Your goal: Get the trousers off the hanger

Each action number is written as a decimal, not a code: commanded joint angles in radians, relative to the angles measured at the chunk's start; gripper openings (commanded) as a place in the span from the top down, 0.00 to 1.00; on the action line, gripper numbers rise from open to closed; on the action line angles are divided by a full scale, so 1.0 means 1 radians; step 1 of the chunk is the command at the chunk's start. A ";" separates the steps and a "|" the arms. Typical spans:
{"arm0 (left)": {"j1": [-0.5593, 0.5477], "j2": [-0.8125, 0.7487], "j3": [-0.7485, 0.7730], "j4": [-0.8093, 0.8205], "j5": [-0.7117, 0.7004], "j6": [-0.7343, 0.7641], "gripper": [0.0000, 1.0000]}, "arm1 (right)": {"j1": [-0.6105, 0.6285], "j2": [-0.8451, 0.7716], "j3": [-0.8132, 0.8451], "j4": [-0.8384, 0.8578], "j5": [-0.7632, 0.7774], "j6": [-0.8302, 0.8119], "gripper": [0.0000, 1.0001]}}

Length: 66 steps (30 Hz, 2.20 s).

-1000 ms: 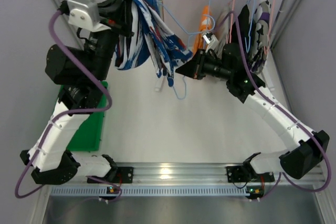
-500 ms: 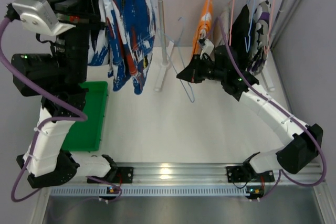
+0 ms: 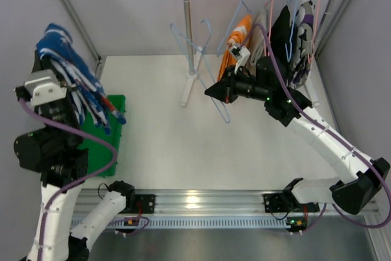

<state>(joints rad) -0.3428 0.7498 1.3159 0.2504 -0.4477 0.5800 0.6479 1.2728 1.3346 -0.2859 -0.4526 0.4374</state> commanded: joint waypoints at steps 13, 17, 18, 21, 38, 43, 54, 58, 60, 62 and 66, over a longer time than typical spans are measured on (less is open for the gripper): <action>0.435 -0.627 -0.535 0.003 -0.195 0.314 1.00 | 0.010 -0.027 0.018 -0.048 -0.004 -0.055 1.00; 0.435 -0.733 -0.609 -0.093 -0.242 0.418 1.00 | 0.010 -0.020 0.023 -0.048 -0.004 -0.052 1.00; 0.432 -0.730 -0.607 -0.106 -0.305 0.423 1.00 | 0.010 -0.015 0.024 -0.048 -0.006 -0.052 1.00; 0.432 -0.733 -0.644 -0.139 -0.293 0.429 1.00 | 0.012 0.002 0.040 -0.050 -0.008 -0.054 1.00; 0.432 -0.450 -0.874 0.150 -0.184 0.627 1.00 | 0.010 0.102 0.103 -0.045 -0.004 -0.066 1.00; 0.435 -0.149 -0.845 0.194 -0.178 0.531 1.00 | 0.010 0.135 0.161 -0.070 -0.008 -0.080 1.00; 0.487 0.560 -0.594 0.443 -0.100 0.314 1.00 | -0.010 0.125 0.221 -0.140 0.003 -0.123 1.00; 0.498 0.689 -0.495 0.434 -0.095 0.279 1.00 | -0.021 0.108 0.213 -0.145 0.006 -0.124 1.00; 0.498 0.695 -0.483 0.400 -0.059 0.258 0.80 | -0.024 0.096 0.207 -0.147 0.006 -0.124 1.00; 0.498 0.671 -0.478 0.306 -0.004 0.218 0.47 | -0.027 0.086 0.204 -0.148 0.009 -0.127 1.00; 0.499 0.606 -0.414 0.051 0.098 0.095 0.26 | -0.036 0.070 0.196 -0.148 0.009 -0.127 1.00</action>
<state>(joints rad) 0.1497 1.4414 0.8158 0.4175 -0.4568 0.7990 0.6292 1.3994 1.5070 -0.4393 -0.4458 0.3325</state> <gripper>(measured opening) 0.708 0.006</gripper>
